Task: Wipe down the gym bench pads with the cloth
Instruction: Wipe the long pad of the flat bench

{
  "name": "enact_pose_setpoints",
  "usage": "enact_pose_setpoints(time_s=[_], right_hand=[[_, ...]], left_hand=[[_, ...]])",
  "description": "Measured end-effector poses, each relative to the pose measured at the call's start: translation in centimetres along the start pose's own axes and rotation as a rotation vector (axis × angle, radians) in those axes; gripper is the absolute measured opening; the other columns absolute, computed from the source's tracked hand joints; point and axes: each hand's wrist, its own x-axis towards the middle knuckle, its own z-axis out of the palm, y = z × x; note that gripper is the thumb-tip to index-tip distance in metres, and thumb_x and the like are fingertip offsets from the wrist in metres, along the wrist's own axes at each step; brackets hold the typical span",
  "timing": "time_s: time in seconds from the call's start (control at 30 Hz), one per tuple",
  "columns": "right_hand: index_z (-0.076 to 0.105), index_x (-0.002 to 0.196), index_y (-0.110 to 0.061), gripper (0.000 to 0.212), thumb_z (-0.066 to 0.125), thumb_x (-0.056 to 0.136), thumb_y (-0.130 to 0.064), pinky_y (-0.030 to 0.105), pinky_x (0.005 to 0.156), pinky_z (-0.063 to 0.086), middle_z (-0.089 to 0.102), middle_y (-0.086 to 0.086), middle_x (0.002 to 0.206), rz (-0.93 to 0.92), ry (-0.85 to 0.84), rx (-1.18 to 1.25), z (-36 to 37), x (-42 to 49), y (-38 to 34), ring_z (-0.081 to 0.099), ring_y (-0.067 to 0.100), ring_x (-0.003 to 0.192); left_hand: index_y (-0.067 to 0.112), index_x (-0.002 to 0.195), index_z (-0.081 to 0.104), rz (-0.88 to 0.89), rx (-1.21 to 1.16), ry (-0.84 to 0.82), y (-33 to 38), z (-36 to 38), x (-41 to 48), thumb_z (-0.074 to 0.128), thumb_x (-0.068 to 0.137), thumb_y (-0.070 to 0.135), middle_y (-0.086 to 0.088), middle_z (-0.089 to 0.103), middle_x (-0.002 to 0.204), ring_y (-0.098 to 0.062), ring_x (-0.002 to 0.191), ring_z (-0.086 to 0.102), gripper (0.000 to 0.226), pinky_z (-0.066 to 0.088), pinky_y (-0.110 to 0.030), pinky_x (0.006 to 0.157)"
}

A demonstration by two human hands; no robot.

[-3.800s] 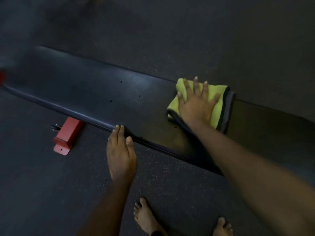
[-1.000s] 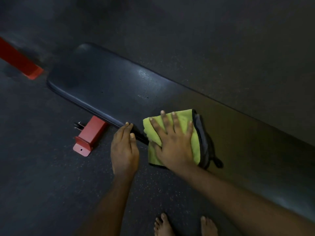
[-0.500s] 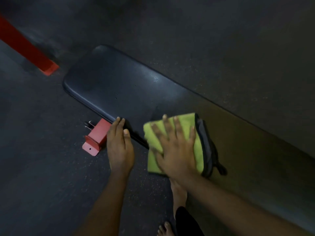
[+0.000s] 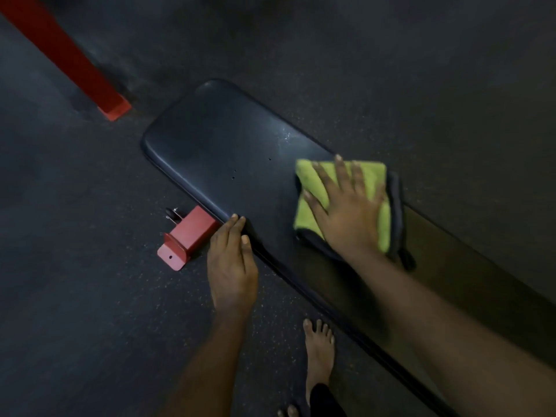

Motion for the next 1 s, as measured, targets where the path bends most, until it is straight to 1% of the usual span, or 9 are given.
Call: enact_pose_setpoints(time_s=[0.1,0.23,0.33,0.43,0.53,0.6,0.7,0.77,1.0], right_hand=[[0.011,0.159,-0.046,0.065,0.014,0.1,-0.072,0.07,0.116,0.011,0.01,-0.003,0.171,0.123,-0.06,0.0,-0.3,-5.8,2.6,0.007,0.027,0.157],[0.015,0.158,-0.048,0.063,0.014,0.098,-0.068,0.076,0.111,0.012,0.013,-0.003,0.17,0.214,-0.054,-0.019,0.3,-1.6,0.3,0.009,0.03,0.156],[0.019,0.158,-0.047,0.062,0.019,0.099,-0.067,0.077,0.111,0.01,0.014,-0.005,0.17,0.097,-0.071,0.01,1.3,5.8,-3.7,0.01,0.031,0.156],[0.013,0.158,-0.049,0.06,0.018,0.1,-0.067,0.076,0.112,0.009,0.009,-0.006,0.171,-0.027,-0.108,-0.019,1.5,9.4,-7.1,0.007,0.031,0.156],[0.011,0.158,-0.049,0.059,0.02,0.102,-0.065,0.072,0.114,0.011,0.008,-0.006,0.171,-0.237,-0.084,-0.038,1.1,5.0,-5.8,0.009,0.028,0.157],[0.011,0.158,-0.05,0.059,0.022,0.102,-0.065,0.069,0.116,0.011,0.009,-0.007,0.171,-0.376,-0.081,-0.026,0.4,-1.0,-3.8,0.01,0.026,0.157],[0.004,0.157,-0.053,0.062,0.024,0.1,-0.068,0.069,0.117,0.008,0.004,-0.009,0.171,-0.402,-0.16,-0.028,0.3,-8.5,-2.7,0.005,0.025,0.157],[0.005,0.157,-0.053,0.064,0.029,0.099,-0.068,0.071,0.115,0.011,0.006,-0.008,0.171,-0.386,-0.157,-0.065,0.8,-9.0,-3.8,0.007,0.027,0.157],[0.017,0.157,-0.05,0.059,0.024,0.1,-0.066,0.074,0.112,0.009,0.015,-0.005,0.17,-0.458,-0.112,-0.054,3.3,6.4,-18.0,0.011,0.03,0.156]], left_hand=[[0.018,0.139,0.053,-0.031,-0.037,-0.003,-0.3,0.0,0.1,0.034,0.105,0.033,0.001,0.051,0.142,-0.012,0.132,0.045,0.042,0.045,-0.048,0.105],[0.019,0.141,0.051,-0.007,-0.069,-0.023,-0.7,0.2,0.0,0.032,0.105,0.035,0.003,0.048,0.144,-0.013,0.133,0.045,0.043,0.046,-0.048,0.104],[0.021,0.141,0.052,-0.011,-0.137,-0.015,-1.0,0.1,-0.1,0.031,0.105,0.036,0.006,0.048,0.145,-0.009,0.135,0.043,0.044,0.045,-0.047,0.107],[0.025,0.14,0.053,-0.034,-0.278,-0.042,-1.5,-1.0,-0.1,0.032,0.104,0.038,0.009,0.05,0.145,-0.008,0.137,0.043,0.043,0.04,-0.047,0.111],[0.028,0.144,0.048,-0.062,-0.395,-0.047,-2.4,-2.4,0.0,0.034,0.104,0.041,0.011,0.046,0.15,-0.009,0.142,0.038,0.045,0.035,-0.051,0.115],[0.038,0.146,0.044,-0.129,-0.404,-0.023,-2.9,-3.1,0.3,0.034,0.103,0.045,0.015,0.038,0.155,-0.007,0.146,0.031,0.045,0.031,-0.053,0.117],[0.042,0.149,0.037,-0.231,-0.42,-0.055,-3.9,-3.8,0.8,0.031,0.101,0.052,0.019,0.032,0.158,-0.003,0.147,0.026,0.049,0.026,-0.049,0.12],[0.039,0.15,0.035,-0.265,-0.433,-0.048,-4.4,-4.4,1.4,0.03,0.1,0.055,0.017,0.031,0.158,-0.003,0.146,0.026,0.053,0.025,-0.044,0.121],[0.023,0.154,0.032,-0.343,-0.593,0.099,-5.1,-6.8,4.5,0.03,0.106,0.039,0.007,0.037,0.157,-0.001,0.141,0.035,0.051,0.03,-0.024,0.117]])
